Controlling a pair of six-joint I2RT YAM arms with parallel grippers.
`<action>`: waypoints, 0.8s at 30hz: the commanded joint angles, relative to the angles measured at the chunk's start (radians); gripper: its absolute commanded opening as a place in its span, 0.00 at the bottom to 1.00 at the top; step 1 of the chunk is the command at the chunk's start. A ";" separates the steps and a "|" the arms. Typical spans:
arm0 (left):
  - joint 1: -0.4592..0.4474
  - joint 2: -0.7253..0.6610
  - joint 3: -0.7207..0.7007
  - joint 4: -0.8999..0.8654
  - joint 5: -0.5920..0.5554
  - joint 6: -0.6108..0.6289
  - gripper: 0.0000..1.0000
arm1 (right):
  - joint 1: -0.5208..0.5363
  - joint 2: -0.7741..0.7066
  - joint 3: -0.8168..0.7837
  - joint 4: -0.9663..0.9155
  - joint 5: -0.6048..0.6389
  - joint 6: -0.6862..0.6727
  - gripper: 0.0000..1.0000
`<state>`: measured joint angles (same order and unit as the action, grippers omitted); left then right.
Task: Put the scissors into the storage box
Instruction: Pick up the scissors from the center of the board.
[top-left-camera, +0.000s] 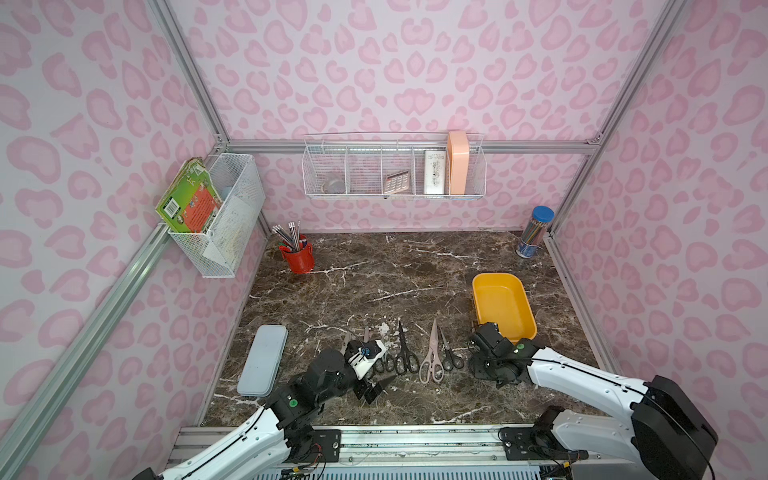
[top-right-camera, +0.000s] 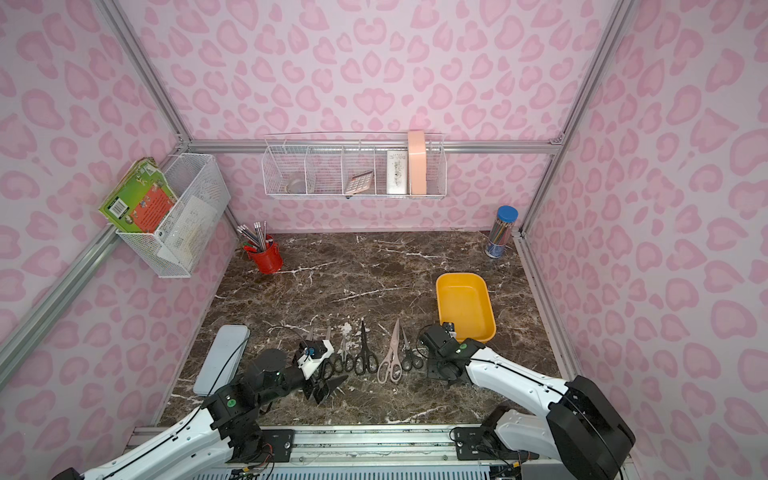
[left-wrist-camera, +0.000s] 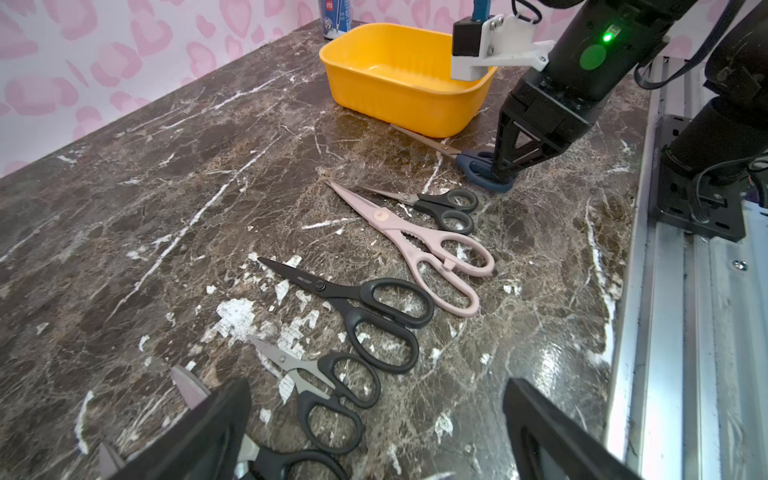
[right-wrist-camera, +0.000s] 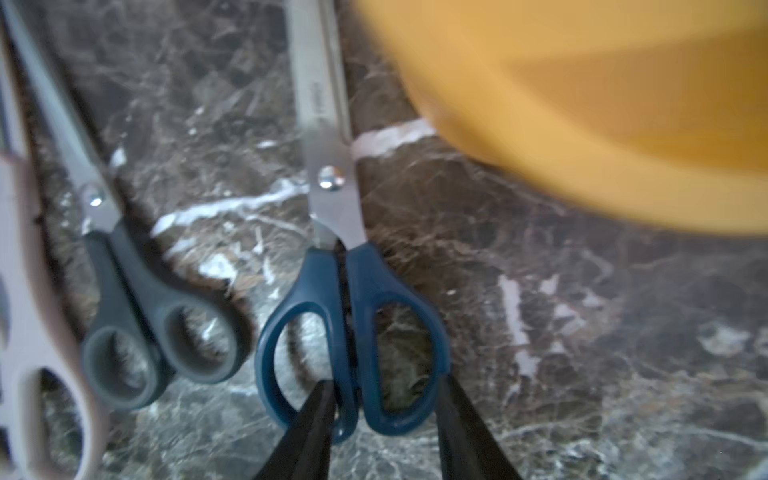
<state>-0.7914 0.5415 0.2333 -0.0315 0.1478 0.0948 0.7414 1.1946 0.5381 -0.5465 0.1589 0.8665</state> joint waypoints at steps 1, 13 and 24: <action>0.000 -0.017 -0.006 0.008 -0.022 0.003 0.99 | -0.021 0.018 -0.009 0.047 -0.013 -0.017 0.41; 0.000 -0.009 0.000 0.003 -0.033 -0.003 0.99 | 0.039 0.069 0.101 -0.038 0.093 -0.004 0.36; 0.001 -0.018 -0.002 0.000 -0.037 -0.006 0.99 | 0.029 0.144 0.112 0.025 0.089 -0.011 0.36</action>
<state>-0.7918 0.5293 0.2310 -0.0326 0.1146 0.0998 0.7807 1.3300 0.6575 -0.5461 0.2337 0.8593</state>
